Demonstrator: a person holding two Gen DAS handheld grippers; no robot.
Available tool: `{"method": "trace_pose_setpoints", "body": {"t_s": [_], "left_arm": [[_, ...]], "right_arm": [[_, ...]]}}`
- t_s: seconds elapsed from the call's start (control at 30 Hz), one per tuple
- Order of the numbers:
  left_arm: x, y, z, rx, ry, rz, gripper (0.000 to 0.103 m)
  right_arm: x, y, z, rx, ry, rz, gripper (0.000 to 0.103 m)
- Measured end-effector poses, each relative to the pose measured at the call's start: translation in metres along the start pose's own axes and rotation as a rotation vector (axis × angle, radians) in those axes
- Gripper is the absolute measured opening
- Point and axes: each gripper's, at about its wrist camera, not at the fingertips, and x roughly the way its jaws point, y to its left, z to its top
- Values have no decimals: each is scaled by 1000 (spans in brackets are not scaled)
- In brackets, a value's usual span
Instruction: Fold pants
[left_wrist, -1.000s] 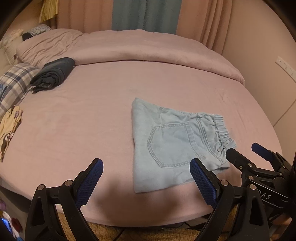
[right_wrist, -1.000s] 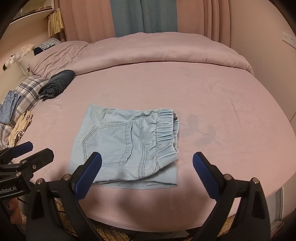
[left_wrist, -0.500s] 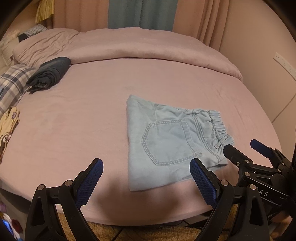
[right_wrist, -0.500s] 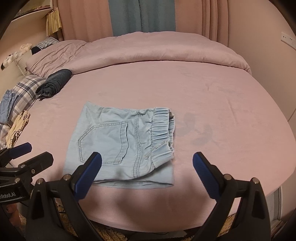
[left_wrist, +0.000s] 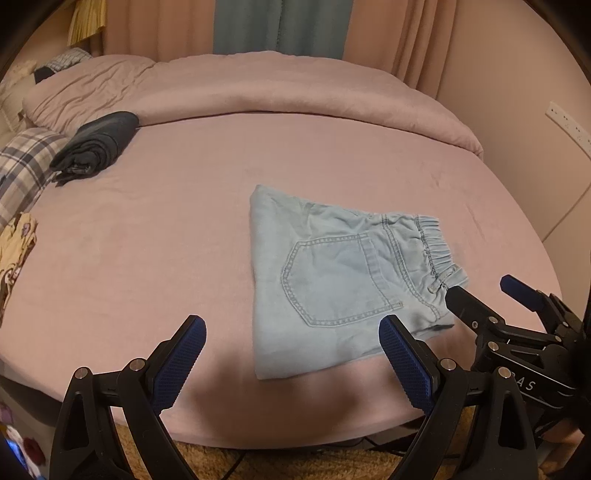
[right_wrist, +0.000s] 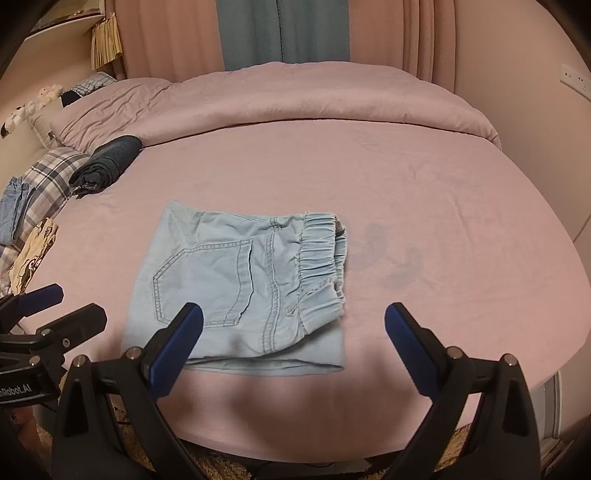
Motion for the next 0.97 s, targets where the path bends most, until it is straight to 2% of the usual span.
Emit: {"method": "trace_pose_setpoints", "body": {"t_s": [0.97], "left_arm": [[-3,1,1,-7,-10,2,94]], "right_arm": [[0,3,-2,9,1,-4,100]]}}
